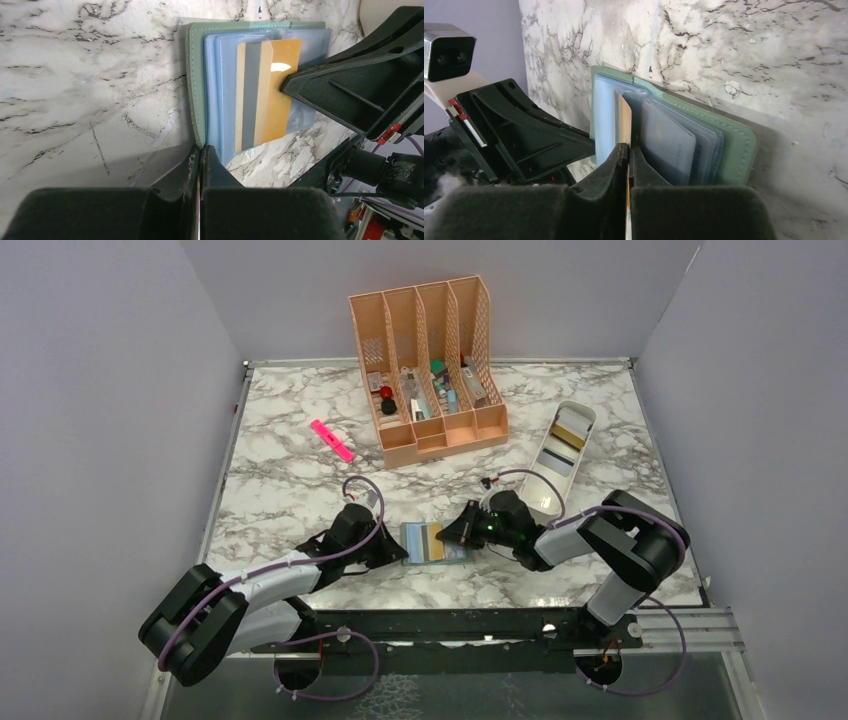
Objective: Put the credit cards into the card holder
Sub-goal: Insert the credit card into the card holder.
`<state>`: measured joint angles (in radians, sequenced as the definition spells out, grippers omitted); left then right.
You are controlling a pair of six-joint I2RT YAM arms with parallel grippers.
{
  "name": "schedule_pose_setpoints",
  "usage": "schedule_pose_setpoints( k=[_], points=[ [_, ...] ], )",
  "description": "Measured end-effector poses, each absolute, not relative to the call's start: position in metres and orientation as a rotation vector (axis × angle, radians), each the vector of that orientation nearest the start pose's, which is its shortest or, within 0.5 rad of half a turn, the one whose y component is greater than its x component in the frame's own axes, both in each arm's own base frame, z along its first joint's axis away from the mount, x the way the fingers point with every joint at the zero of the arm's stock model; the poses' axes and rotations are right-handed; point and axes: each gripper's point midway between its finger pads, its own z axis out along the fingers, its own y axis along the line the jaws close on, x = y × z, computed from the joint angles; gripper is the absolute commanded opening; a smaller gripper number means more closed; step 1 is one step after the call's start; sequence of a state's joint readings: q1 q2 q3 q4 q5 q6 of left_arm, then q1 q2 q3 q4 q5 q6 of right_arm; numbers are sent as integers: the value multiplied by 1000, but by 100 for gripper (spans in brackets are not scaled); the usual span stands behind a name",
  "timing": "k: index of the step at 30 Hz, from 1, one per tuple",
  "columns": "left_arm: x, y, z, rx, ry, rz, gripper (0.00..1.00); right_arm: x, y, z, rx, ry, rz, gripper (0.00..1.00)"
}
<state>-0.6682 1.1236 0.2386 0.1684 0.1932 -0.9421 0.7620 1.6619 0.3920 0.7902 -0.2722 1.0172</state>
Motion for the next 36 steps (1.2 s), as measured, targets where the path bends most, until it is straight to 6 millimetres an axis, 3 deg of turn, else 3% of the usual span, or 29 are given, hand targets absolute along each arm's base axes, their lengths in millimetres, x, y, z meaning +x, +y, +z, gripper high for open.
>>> schedule_pose_setpoints(
  k=[4,8,14,24,36],
  points=[
    [172,-221,26,-230,2490,-992,0,213,318,32,99,2346,1272,34],
    [173,-222,30,-229,2475,-1005,0,214,308,40,80,2350,1173,37],
    [174,-223,33,-225,2462,-1014,0,220,303,62,17,2312,1105,37],
    [173,-223,33,-223,2462,-1015,0,213,304,41,-17,2398,1045,37],
    [172,-223,31,-220,2471,-1011,0,202,341,38,-121,2409,1116,31]
  ],
)
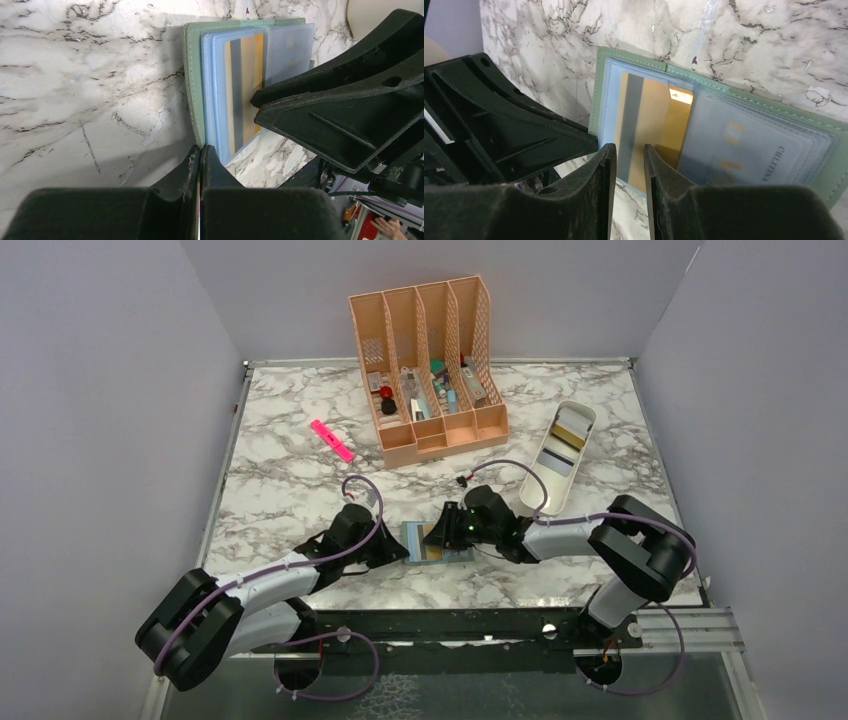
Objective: Put the credit cards into the card holder
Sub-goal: Insert the credit card into the card holder.
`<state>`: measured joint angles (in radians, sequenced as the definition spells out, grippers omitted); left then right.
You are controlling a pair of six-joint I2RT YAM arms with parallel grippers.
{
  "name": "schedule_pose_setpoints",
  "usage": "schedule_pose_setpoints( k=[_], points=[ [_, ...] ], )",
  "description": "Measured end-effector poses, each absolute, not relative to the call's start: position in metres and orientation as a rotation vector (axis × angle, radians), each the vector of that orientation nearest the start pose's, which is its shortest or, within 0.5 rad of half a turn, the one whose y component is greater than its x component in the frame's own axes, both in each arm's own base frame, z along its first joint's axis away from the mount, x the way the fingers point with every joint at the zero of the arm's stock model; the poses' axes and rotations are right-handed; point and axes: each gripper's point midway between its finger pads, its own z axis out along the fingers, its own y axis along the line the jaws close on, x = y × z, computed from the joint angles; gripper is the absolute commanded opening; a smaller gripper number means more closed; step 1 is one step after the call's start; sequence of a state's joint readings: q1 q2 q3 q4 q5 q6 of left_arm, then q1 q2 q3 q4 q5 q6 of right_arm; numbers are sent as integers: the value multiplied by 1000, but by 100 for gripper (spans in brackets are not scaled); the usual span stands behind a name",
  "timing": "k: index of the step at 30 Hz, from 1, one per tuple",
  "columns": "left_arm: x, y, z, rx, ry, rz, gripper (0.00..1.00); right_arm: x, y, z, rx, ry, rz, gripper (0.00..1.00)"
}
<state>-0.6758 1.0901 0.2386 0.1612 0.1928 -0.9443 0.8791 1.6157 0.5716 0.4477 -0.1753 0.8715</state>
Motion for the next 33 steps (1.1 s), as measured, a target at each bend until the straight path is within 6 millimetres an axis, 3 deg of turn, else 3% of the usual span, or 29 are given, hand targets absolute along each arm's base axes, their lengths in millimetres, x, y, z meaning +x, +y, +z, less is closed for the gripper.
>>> schedule_pose_setpoints(
  k=[4,17,33],
  points=[
    [172,-223,31,-219,2472,-1009,0,200,342,38,-114,2414,1124,30],
    [170,-220,29,-222,2486,-990,0,204,321,38,-100,2437,974,47],
    [170,-219,27,-223,2489,-981,0,203,339,41,-122,2422,1036,46]
  ],
)
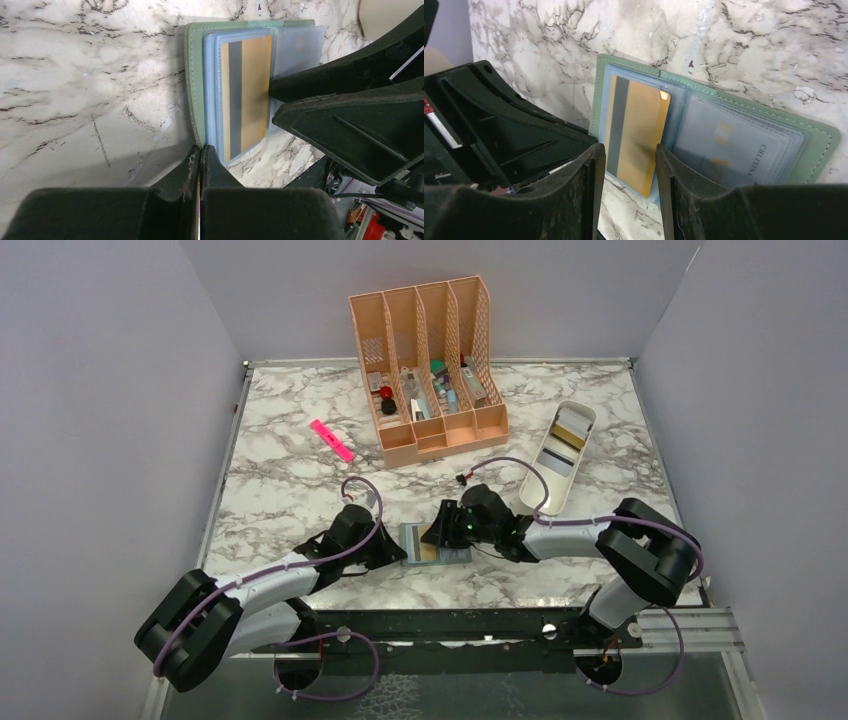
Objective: Put the credit cards into the card holder
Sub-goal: Insert the credit card into the card holder, then pick up the credit card from the storage box.
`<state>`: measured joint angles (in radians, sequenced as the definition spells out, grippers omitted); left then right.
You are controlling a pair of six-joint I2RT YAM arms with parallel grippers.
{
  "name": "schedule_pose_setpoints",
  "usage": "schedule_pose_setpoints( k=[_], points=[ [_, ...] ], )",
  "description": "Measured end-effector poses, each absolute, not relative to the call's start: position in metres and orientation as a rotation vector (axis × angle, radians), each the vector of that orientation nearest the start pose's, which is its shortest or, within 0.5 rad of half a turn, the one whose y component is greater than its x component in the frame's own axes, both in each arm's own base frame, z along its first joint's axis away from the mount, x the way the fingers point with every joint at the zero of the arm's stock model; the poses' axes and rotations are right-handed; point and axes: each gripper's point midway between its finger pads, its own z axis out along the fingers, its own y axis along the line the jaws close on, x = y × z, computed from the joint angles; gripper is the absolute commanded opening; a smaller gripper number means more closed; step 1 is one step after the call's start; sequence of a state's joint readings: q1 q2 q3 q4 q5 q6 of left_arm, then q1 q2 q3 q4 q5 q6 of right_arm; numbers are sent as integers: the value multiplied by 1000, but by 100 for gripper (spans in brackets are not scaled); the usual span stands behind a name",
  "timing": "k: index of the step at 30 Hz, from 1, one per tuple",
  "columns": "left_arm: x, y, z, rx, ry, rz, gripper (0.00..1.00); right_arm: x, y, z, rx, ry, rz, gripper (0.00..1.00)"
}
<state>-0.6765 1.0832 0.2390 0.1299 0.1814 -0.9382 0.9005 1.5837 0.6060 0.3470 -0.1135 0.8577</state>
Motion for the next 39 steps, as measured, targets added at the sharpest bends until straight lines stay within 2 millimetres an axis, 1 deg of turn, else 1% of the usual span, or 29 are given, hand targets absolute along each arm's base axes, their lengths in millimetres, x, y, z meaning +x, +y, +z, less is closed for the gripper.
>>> schedule_pose_setpoints(
  k=[3,6,13,16,18,20,22,25,28,31,32,33,34,36,37,38,39],
  points=[
    [169,-219,26,-224,2494,-975,0,202,342,44,-115,2408,1077,45],
    [169,-218,24,-228,2499,-966,0,200,344,42,-106,2408,1101,45],
    [169,-217,24,-229,2500,-963,0,200,344,40,-96,2408,1110,45],
    [170,-217,25,-229,2499,-959,6,198,341,42,-113,2416,1087,46],
    [171,-217,28,-228,2494,-955,12,199,338,49,-150,2403,1062,46],
    [172,-217,31,-227,2485,-956,19,202,336,60,-198,2374,1038,46],
    [172,-215,33,-228,2478,-947,25,207,336,74,-250,2333,1011,46],
    [174,-213,38,-225,2470,-931,31,218,335,95,-332,2271,941,46],
    [178,-213,50,-221,2443,-929,38,232,329,112,-413,2218,824,46],
    [182,-212,63,-213,2411,-924,46,249,315,126,-473,2174,692,46],
    [183,-212,66,-211,2403,-923,51,256,309,132,-490,2156,643,46],
    [184,-211,71,-204,2391,-921,60,265,300,138,-498,2139,592,46],
    [184,-211,76,-198,2383,-919,68,277,289,145,-498,2118,532,46],
    [186,-210,84,-182,2367,-916,77,300,264,158,-482,2081,423,46],
    [187,-210,90,-173,2359,-912,83,313,248,164,-471,2061,368,46],
    [188,-210,95,-161,2352,-910,96,325,232,168,-456,2047,314,45],
    [189,-210,102,-146,2342,-908,98,336,214,170,-437,2040,255,45]
  ],
)
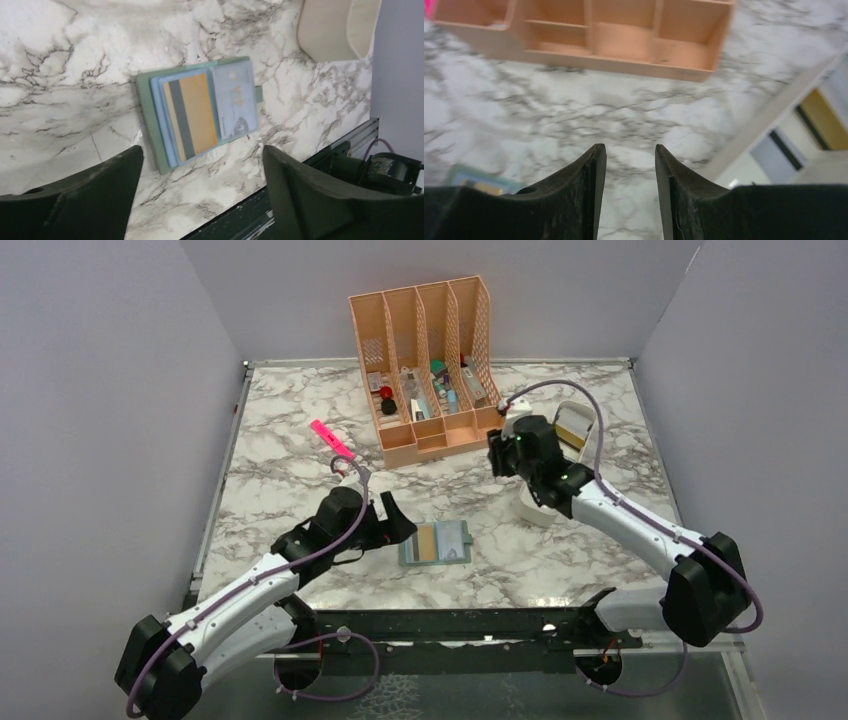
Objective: Put the credit cards into the card holder
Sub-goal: Pick up the credit card from the storage box.
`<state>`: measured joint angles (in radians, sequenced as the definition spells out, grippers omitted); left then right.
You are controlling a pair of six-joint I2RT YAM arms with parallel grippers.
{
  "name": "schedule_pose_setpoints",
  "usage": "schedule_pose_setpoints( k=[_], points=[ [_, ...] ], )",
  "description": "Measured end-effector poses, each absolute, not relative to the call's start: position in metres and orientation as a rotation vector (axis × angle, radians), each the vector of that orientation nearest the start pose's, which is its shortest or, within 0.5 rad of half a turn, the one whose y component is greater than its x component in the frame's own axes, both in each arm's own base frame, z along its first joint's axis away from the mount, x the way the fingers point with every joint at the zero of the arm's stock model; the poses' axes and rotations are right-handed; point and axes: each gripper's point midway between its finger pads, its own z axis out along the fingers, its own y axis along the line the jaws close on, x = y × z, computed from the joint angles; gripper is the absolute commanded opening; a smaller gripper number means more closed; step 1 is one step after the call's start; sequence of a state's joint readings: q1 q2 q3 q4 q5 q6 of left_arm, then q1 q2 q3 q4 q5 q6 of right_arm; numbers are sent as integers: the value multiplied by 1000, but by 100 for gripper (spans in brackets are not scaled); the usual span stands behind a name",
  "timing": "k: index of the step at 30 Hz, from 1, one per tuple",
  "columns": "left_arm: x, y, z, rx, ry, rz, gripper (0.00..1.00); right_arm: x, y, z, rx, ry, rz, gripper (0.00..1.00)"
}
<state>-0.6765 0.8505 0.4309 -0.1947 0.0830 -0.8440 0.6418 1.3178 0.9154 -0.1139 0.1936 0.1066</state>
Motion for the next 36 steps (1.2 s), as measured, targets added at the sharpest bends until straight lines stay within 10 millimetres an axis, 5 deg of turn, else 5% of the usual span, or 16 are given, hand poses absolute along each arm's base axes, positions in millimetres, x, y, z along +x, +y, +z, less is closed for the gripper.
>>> schedule_pose_setpoints(
  k=[6,11,16,26,36],
  points=[
    [195,-212,133,-65,2297,-893,99,381,107,174,-357,2048,-66,43],
    [196,-210,141,10,2289,-859,99,398,61,164,-445,2071,-256,41],
    [195,-207,137,86,2300,-812,99,427,21,129,-501,2170,-385,40],
    [195,-205,127,132,2324,-773,99,450,-10,73,-687,2247,-537,39],
    [196,-205,125,136,2332,-767,99,474,-15,89,-733,2125,-624,46]
  ],
)
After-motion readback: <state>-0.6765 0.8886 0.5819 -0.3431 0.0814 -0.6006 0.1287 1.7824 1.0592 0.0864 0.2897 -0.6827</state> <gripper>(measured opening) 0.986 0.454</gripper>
